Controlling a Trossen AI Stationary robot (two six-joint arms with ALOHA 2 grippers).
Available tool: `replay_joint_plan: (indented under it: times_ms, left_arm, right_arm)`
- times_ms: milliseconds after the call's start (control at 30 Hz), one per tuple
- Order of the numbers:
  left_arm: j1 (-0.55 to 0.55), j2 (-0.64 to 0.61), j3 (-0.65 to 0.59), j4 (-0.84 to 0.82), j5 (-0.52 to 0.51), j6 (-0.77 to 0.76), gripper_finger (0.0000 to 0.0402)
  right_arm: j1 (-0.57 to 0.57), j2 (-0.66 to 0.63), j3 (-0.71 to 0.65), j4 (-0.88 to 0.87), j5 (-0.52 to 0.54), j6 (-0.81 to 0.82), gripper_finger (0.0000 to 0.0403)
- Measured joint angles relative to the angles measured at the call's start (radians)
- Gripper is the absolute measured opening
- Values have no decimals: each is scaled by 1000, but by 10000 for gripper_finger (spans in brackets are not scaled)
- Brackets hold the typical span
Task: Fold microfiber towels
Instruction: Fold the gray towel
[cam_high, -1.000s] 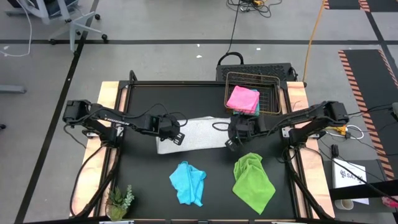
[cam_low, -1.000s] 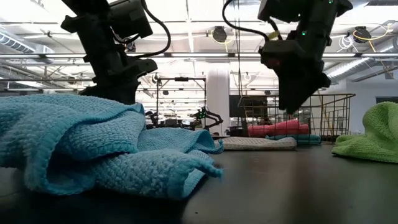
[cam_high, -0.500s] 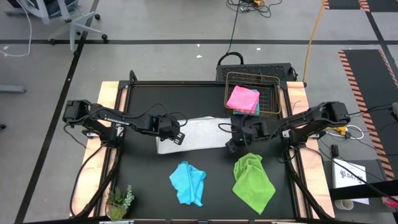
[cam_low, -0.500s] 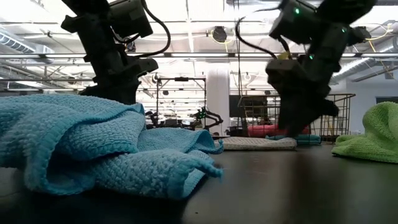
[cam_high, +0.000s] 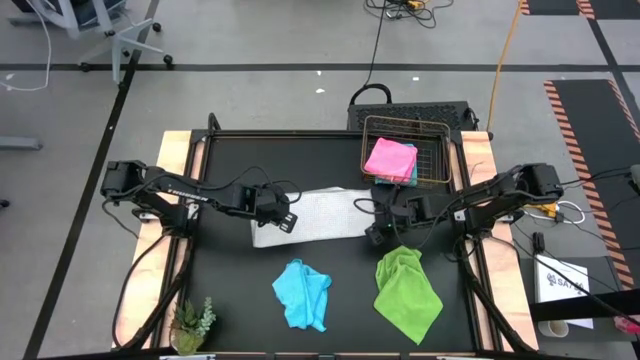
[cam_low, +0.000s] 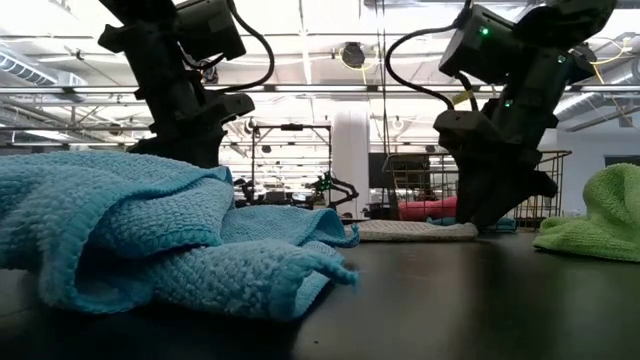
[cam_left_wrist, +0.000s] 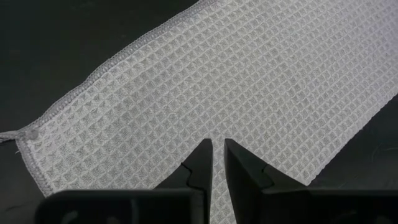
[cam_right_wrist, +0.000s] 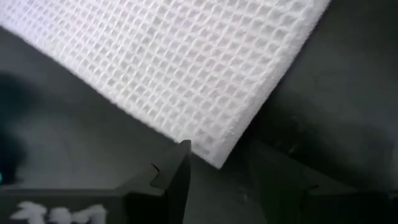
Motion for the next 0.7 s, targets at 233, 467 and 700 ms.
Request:
replay_joint_plan:
  times_ms: [233, 467, 700]
  left_arm:
    - [0, 0, 0, 0, 0, -1, 42]
    - [0, 0, 0, 0, 0, -5, 42]
    - [0, 0, 0, 9, -7, -9, 42]
  right_arm:
    - [0, 0, 0, -1, 45, -1, 153]
    - [0, 24, 0, 7, 46, 10, 153]
    - [0, 83, 3, 64, 55, 2, 153]
